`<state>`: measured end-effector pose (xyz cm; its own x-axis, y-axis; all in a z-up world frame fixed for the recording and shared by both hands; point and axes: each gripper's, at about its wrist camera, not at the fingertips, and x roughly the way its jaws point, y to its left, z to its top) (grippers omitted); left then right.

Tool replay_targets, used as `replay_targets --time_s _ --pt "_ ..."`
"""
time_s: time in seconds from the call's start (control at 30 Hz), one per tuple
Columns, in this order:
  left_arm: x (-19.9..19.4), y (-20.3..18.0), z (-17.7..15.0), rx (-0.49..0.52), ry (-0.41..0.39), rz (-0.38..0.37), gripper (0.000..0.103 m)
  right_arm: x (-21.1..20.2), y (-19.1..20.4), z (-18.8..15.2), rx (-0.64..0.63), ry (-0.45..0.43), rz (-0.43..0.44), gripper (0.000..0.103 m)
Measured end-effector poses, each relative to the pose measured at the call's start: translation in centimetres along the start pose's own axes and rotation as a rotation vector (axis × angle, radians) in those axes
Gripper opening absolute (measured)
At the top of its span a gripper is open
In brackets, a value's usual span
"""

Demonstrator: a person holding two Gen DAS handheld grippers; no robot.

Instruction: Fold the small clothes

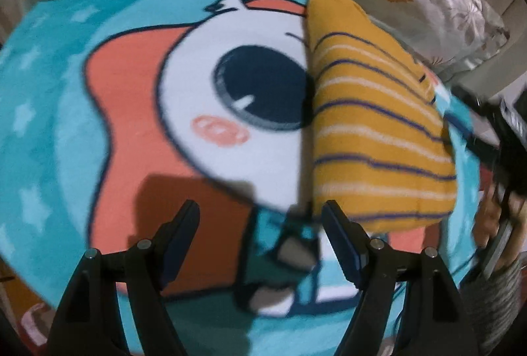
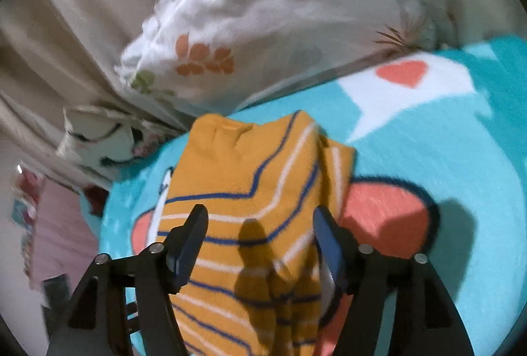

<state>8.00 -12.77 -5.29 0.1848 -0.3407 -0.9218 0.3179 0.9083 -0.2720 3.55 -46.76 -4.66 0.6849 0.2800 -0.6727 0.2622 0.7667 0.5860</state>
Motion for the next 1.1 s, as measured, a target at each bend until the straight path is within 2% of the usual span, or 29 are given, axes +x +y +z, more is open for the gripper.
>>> replay_targets --time_s 0.17,0.3,0.37,0.4,0.43,0.47,0.5,0.53,0.6,0.67,0.77,0.83,0.9,0.93,1.03,1.1 --pt "2.7 -0.8 4.6 0.002 0.001 -0.178 0.083 0.2 -2.0 -1.5 0.088 0.033 -0.009 0.078" --pt "5.9 -2.5 7.4 0.022 0.093 -0.343 0.091 2.4 -2.9 -1.9 0.161 0.074 0.056 0.078" --pt "6.9 -3.6 7.8 0.044 0.126 -0.378 0.094 4.1 -3.3 -2.0 0.186 0.099 0.057 0.080" --pt "6.8 -4.0 7.8 0.058 0.124 -0.375 0.093 4.1 -3.3 -1.9 0.195 0.061 0.071 0.080" --pt "6.8 -4.5 7.8 0.076 0.145 -0.392 0.073 4.4 -3.4 -1.8 0.216 0.063 0.083 0.078" --pt "6.7 -4.8 7.8 0.085 0.158 -0.394 0.067 4.7 -3.4 -1.7 0.242 0.070 0.104 0.064" --pt "6.0 -4.9 7.7 0.093 0.142 -0.364 0.059 5.2 -3.4 -1.7 0.280 0.096 0.137 0.058" --pt "5.1 -4.9 7.7 0.101 0.126 -0.353 0.048 5.3 -3.1 -1.7 0.289 0.099 0.146 0.056" --pt "3.5 -4.5 8.0 0.108 0.105 -0.347 0.040 4.6 -1.7 -1.4 0.258 0.094 0.181 0.048" --pt "1.5 -4.1 8.0 0.116 0.072 -0.323 0.040 3.6 -0.4 -1.2 0.228 0.087 0.234 0.046" --pt "0.1 -2.8 7.3 0.089 0.046 -0.288 0.045 2.7 1.3 -1.4 0.168 0.081 0.254 0.046" --pt "1.1 -2.0 6.6 0.061 0.066 -0.204 0.058 3.4 1.4 -2.0 0.139 0.103 0.185 0.048" --pt "2.4 -1.5 5.6 0.065 0.103 -0.115 0.061 4.4 0.6 -2.8 0.121 0.131 0.059 0.052" --pt "2.6 -1.1 5.1 0.044 0.097 -0.114 0.065 4.3 0.2 -3.2 0.128 0.132 0.039 0.054" --pt "1.1 -0.6 3.6 0.067 0.057 -0.079 0.066 2.3 0.4 -3.4 0.153 0.060 -0.001 0.057" --pt "-0.3 -0.2 2.7 0.083 0.017 -0.042 0.069 -0.1 1.5 -2.9 0.124 -0.023 -0.049 0.057"
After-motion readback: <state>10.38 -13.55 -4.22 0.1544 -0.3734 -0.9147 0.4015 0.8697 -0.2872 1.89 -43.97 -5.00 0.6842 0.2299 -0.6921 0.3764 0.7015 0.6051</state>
